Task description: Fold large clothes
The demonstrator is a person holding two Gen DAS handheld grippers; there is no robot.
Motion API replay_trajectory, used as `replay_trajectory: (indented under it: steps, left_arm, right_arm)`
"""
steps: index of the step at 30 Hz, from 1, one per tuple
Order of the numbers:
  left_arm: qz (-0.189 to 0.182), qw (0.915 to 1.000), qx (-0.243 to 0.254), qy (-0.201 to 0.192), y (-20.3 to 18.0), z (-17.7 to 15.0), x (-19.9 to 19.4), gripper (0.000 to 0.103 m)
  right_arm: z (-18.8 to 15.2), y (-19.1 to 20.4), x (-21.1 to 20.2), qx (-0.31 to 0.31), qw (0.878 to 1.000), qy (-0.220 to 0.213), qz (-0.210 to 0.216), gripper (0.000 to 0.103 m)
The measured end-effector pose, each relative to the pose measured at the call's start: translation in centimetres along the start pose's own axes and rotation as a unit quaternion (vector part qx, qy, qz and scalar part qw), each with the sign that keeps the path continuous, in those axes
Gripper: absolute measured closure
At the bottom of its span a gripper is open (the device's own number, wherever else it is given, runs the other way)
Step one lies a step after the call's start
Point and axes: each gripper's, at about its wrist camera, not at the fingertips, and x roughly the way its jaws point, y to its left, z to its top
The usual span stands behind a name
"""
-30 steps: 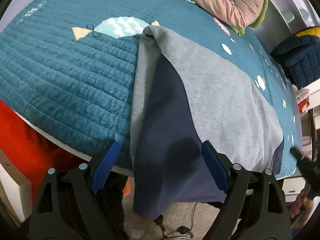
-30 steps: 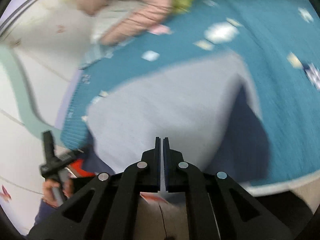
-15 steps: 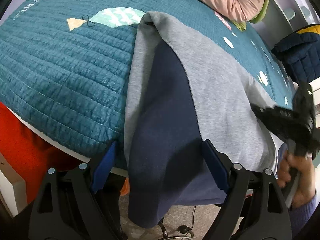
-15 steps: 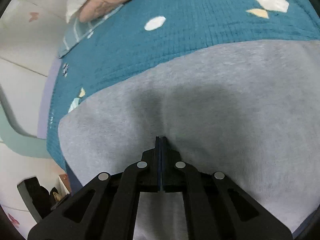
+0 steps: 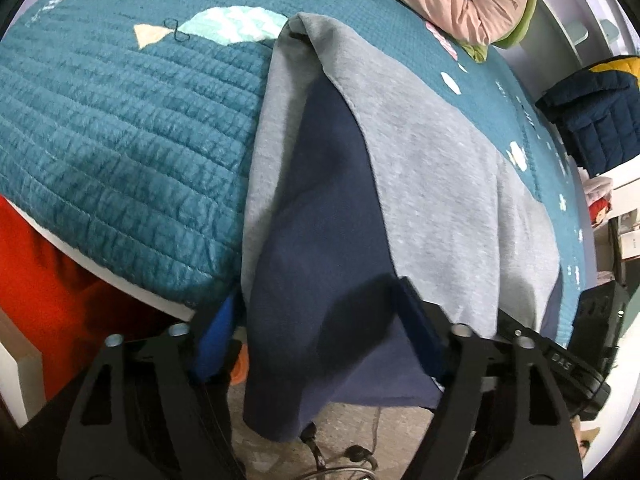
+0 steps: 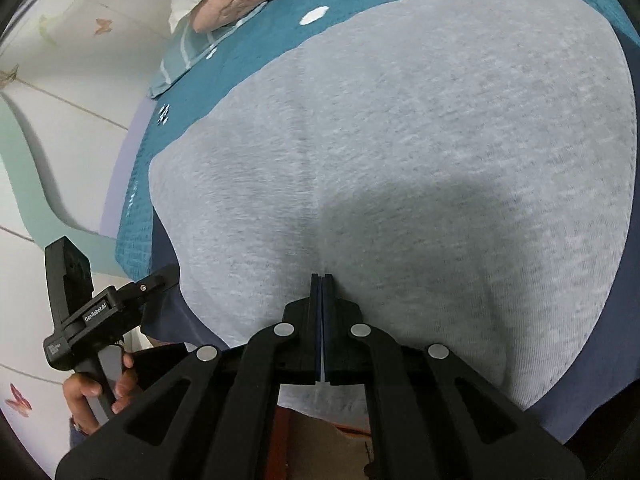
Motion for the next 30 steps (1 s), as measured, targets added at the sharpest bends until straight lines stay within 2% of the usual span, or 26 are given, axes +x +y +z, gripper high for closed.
replay_trajectory:
  steps: [1, 3, 6, 9, 12, 14, 16, 18, 21, 24, 27, 30]
  left_arm:
    - [0.001, 1.0, -0.002, -0.001, 0.0, -0.2, -0.1, 0.042]
    - [0.007, 1.0, -0.002, -0.004, 0.2, -0.4, -0.6, 0.064]
    - [0.005, 0.9999, 0.002, -0.014, 0.1, -0.4, -2.0, 0.087]
    - [-0.005, 0.9993, 0.025, -0.028, -1.2, -0.6, -3.7, 0.09]
    - [-0.008, 0.9985, 0.041, -0.035, -3.0, -0.7, -5.0, 0.091]
    - [-0.025, 0.9966, 0.06, -0.05, -5.2, -0.7, -6.6, 0.091]
    - [-0.034, 0.9948, 0.078, -0.056, -7.3, -0.7, -7.6, 0.091]
    - [-0.033, 0.9929, 0.099, -0.057, -9.6, -0.6, -8.1, 0.091]
    - [-0.034, 0.9911, 0.119, -0.047, -12.8, -0.6, -8.0, 0.091]
    - [-0.033, 0.9883, 0.145, -0.034, -15.6, -0.6, -7.4, 0.091]
    - [-0.04, 0.9861, 0.16, -0.022, -18.2, -0.6, -6.5, 0.091]
    - [-0.044, 0.9839, 0.173, -0.016, -20.4, -0.6, -5.7, 0.091]
  right_arm:
    - [0.0, -0.2, -0.1, 0.003, 1.0, 0.0, 0.01, 0.103]
    - [0.2, -0.7, -0.1, 0.008, 1.0, 0.002, 0.027, 0.103]
    - [0.4, -1.0, -0.4, 0.01, 0.999, 0.001, 0.051, 0.1]
    - [0.3, -0.8, -0.9, 0.001, 0.998, -0.007, 0.055, 0.099]
    - [0.0, -0.1, -1.8, -0.022, 0.998, -0.019, 0.05, 0.092]
    - [-0.3, 1.1, -3.2, -0.05, 0.997, -0.036, 0.049, 0.088]
    - [-0.4, 2.7, -4.4, -0.076, 0.994, -0.053, 0.052, 0.079]
    - [-0.7, 4.5, -5.9, -0.105, 0.99, -0.068, 0.063, 0.065]
    - [-1.9, 7.2, -8.3, -0.151, 0.982, -0.09, 0.075, 0.049]
    - [-3.1, 8.4, -9.4, -0.17, 0.977, -0.103, 0.079, 0.042]
    - [-3.7, 8.2, -9.1, -0.177, 0.977, -0.096, 0.068, 0.039]
    - [-3.6, 7.0, -8.9, -0.155, 0.981, -0.096, 0.072, 0.039]
